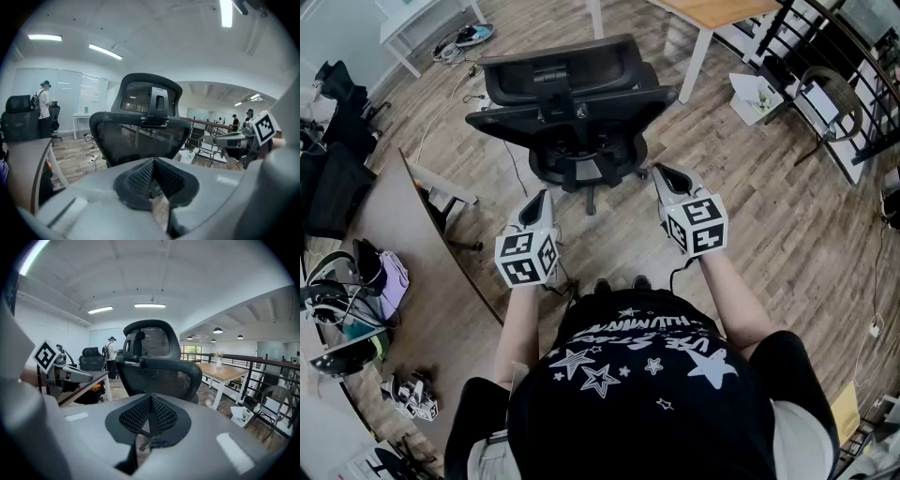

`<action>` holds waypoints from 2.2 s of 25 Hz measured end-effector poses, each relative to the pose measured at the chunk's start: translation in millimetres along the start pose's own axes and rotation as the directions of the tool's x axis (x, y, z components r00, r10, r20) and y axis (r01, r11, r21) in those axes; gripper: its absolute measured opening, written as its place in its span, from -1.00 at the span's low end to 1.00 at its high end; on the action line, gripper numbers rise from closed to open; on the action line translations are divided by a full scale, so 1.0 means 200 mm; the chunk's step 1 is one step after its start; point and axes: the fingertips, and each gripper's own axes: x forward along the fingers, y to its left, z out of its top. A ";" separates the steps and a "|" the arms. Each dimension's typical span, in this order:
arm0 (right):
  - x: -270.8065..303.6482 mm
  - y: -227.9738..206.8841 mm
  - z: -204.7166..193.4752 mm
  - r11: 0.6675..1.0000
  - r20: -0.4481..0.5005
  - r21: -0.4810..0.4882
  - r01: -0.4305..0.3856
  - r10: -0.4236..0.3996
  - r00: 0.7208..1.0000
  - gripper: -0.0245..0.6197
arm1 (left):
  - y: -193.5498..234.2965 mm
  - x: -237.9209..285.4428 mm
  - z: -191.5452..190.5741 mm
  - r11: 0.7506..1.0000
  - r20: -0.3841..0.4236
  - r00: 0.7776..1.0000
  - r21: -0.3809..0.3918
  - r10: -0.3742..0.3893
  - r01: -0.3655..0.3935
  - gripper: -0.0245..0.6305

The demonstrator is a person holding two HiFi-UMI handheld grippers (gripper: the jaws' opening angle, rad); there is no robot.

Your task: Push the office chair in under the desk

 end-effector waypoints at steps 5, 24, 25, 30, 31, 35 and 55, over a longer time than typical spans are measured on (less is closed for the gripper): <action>0.00 0.01 -0.01 1.000 -0.008 0.008 0.010 -0.010 1.000 -0.92 | 0.03 -0.01 -0.02 1.000 -0.005 1.000 -0.010 0.002 -0.002 -0.92; 0.14 0.17 0.03 0.999 -0.031 -0.023 0.023 -0.024 0.999 -0.92 | 0.31 -0.05 -0.01 0.998 0.002 1.000 -0.059 -0.017 0.017 -0.92; 0.16 0.19 0.02 0.999 -0.046 -0.039 0.013 -0.015 0.999 -0.91 | 0.33 -0.06 -0.01 0.999 0.004 1.000 -0.049 -0.019 0.020 -0.92; 0.22 0.23 0.00 0.996 -0.063 -0.075 0.042 -0.047 0.997 -0.91 | 0.45 -0.05 0.02 0.999 -0.002 1.000 -0.030 -0.025 0.025 -0.92; 0.23 0.23 0.01 0.996 -0.057 -0.068 0.051 -0.055 0.997 -0.91 | 0.47 -0.05 0.02 0.999 -0.005 1.000 -0.025 -0.026 0.026 -0.92; 0.24 0.17 0.10 0.991 -0.024 -0.092 0.097 -0.099 0.995 -0.91 | 0.52 -0.05 0.05 1.000 -0.005 1.000 0.019 -0.020 0.020 -0.92; 0.59 -0.20 0.33 0.829 -0.022 -0.505 0.241 -0.292 0.956 0.48 | 0.72 0.35 0.37 0.796 0.087 0.986 0.582 0.144 -0.168 0.23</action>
